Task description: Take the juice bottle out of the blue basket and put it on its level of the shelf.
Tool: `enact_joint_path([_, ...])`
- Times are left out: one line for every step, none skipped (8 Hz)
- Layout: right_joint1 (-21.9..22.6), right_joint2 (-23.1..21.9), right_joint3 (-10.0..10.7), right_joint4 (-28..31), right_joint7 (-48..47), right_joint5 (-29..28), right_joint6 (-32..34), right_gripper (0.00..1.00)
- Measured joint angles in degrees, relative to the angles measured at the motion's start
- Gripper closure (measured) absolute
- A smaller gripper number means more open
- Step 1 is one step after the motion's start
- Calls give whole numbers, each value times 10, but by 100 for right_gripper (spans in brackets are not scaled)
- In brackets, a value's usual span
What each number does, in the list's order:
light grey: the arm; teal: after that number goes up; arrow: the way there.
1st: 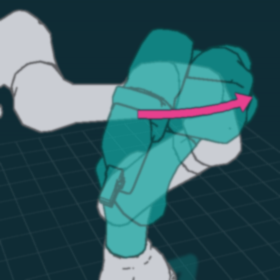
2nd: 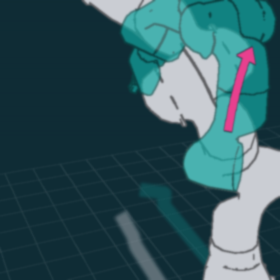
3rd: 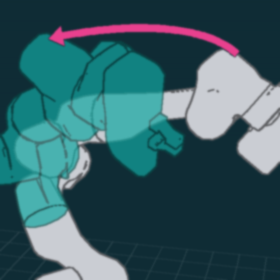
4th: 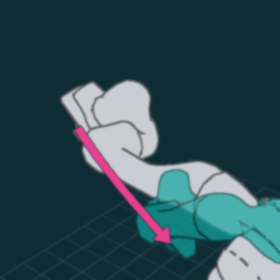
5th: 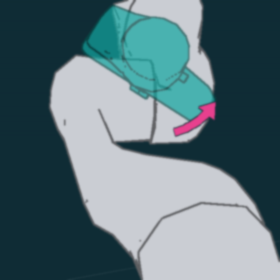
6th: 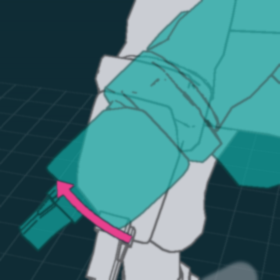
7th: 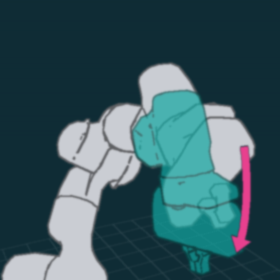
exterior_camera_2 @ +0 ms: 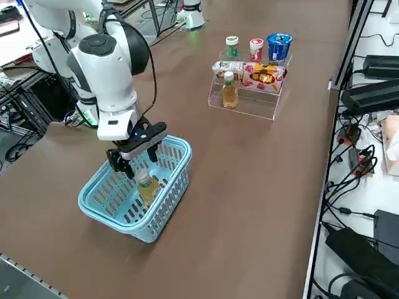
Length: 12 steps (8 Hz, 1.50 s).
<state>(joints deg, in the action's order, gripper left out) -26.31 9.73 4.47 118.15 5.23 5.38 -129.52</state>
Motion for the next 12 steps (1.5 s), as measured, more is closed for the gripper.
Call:
enact_joint_path([0,5,0,0,0,0,-2,0])
enact_joint_path([-1,9,0,0,-1,0,-2,0])
enact_joint_path([-4,12,0,0,-1,0,-3,0])
enact_joint_path([-7,15,0,0,-1,0,-3,0])
enact_joint_path([-8,17,0,0,-1,0,-4,0])
enact_joint_path([-9,18,0,0,-1,0,-6,0])
enact_joint_path([-10,20,0,0,-1,0,-8,0])
enact_joint_path([-11,23,0,0,-1,0,-10,0])
enact_joint_path([-12,27,0,0,-1,0,-12,0])
enact_joint_path([-12,30,0,0,-1,-2,-13,0])
enact_joint_path([-13,33,0,0,-1,-4,-14,1])
enact_joint_path([-13,35,0,0,-1,-4,-14,2])
